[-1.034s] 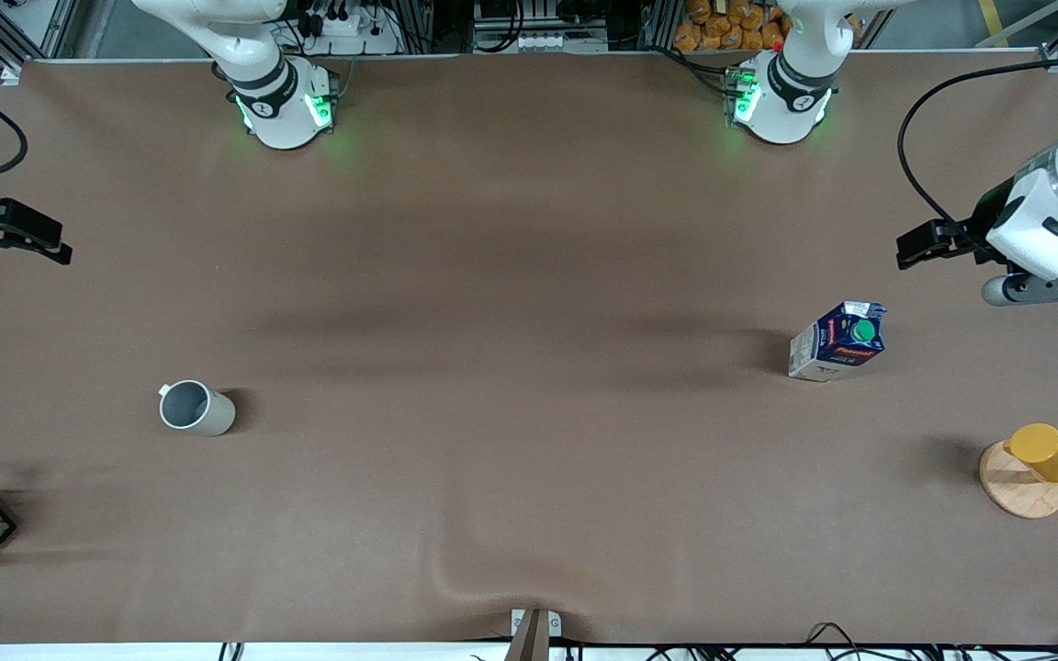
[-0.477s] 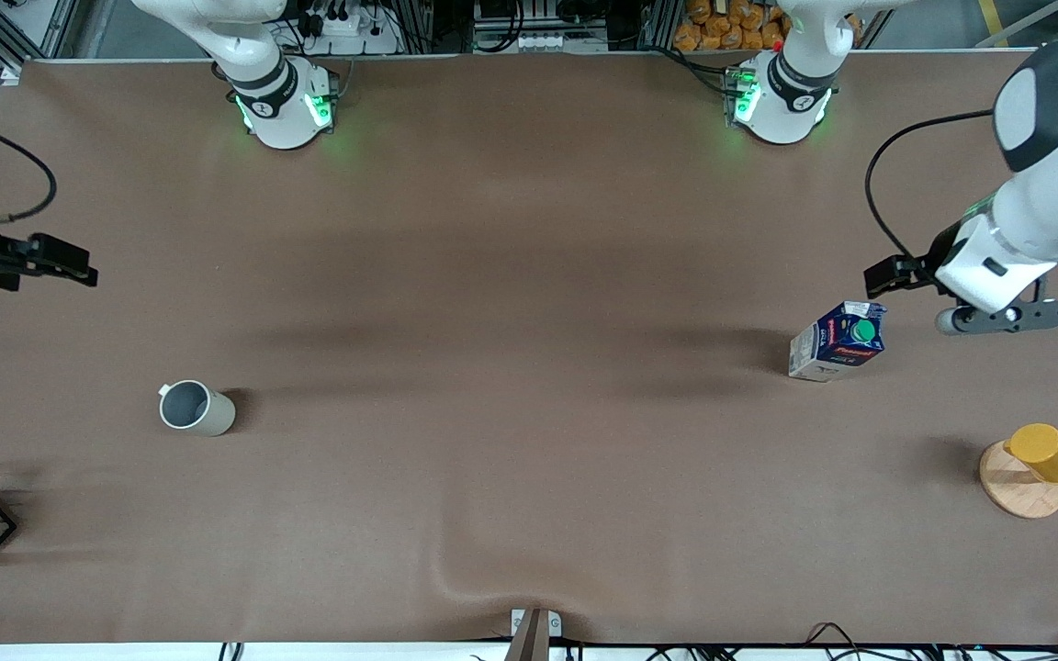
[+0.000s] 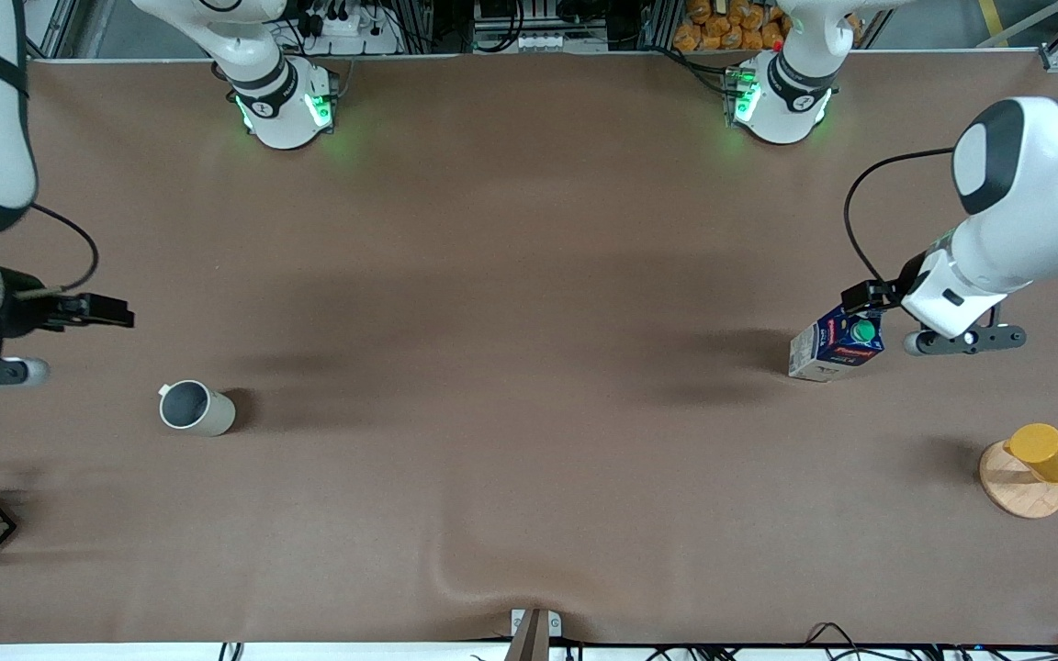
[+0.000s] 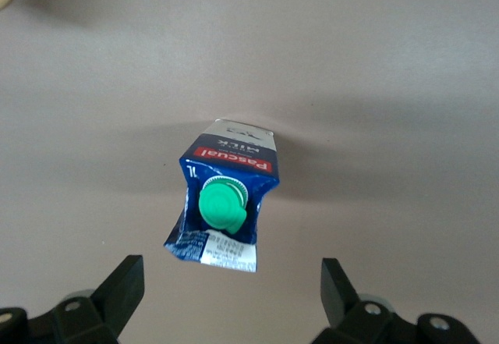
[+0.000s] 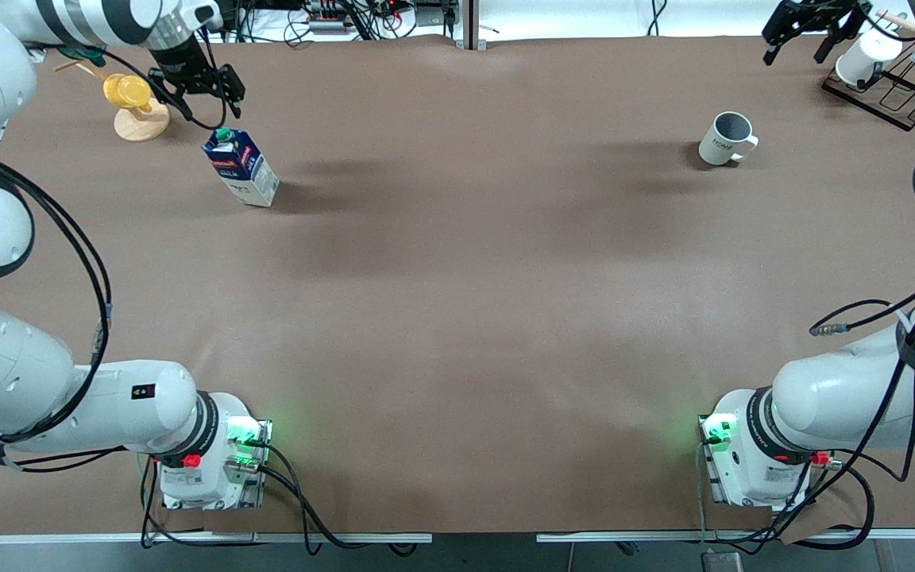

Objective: Place milk next to cup
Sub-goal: 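Grasp the milk carton with the left gripper while the right gripper reaches the mug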

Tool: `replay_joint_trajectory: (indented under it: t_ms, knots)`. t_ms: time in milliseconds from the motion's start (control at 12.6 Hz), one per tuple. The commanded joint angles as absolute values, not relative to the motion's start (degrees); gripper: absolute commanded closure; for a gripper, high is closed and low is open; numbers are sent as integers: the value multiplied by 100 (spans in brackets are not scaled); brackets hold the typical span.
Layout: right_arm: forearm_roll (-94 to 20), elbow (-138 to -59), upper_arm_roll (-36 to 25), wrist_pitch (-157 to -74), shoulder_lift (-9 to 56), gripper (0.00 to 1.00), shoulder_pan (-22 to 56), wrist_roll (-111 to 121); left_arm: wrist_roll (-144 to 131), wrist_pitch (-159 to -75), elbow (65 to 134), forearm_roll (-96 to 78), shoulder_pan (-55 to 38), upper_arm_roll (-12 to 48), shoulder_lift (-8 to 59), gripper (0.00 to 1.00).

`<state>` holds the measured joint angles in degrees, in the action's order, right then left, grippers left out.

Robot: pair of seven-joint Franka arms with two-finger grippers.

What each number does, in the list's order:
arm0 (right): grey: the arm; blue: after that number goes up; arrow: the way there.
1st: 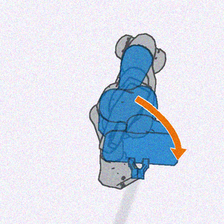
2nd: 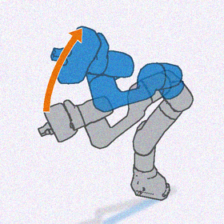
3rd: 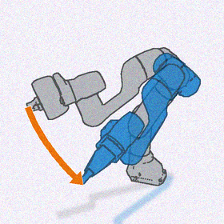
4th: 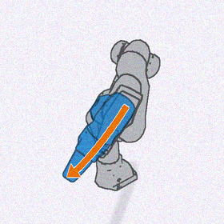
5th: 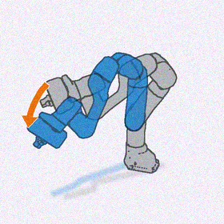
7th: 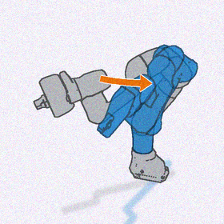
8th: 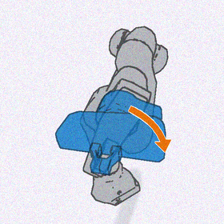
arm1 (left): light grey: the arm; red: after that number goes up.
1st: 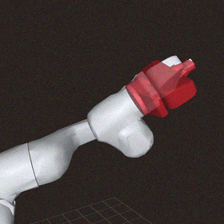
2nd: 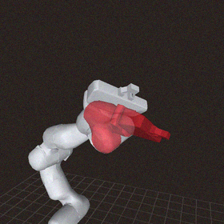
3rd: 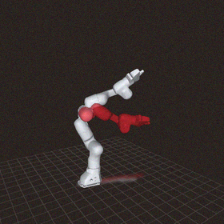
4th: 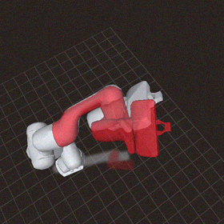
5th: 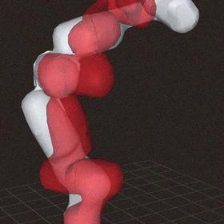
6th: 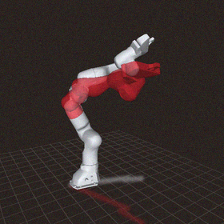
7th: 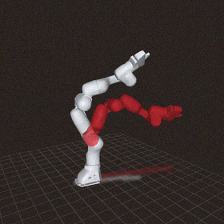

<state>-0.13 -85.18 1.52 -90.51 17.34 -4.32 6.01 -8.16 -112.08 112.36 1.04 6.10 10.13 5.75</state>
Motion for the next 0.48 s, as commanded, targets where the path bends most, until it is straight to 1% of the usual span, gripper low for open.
replay_joint_trajectory:
  t_ms: [0, 159, 318, 398]
  knots:
    - [-96, -8385, 158, -9367, 2309, 0, -55, 615, -721, -11566, 11496, 211, 738, 1028, 641, 0]
    - [-88, -8376, 158, -9684, 2662, 0, 123, 633, -686, -11689, 11505, 211, 782, 1028, 782, 0]
    - [-62, -8385, 158, -10123, 2882, 0, 254, 642, -677, -11733, 11505, 211, 782, 1028, 852, 0]
    - [34, -8385, 150, -10299, 2883, 0, 351, 633, -677, -11733, 11514, 211, 782, 1028, 896, 0]
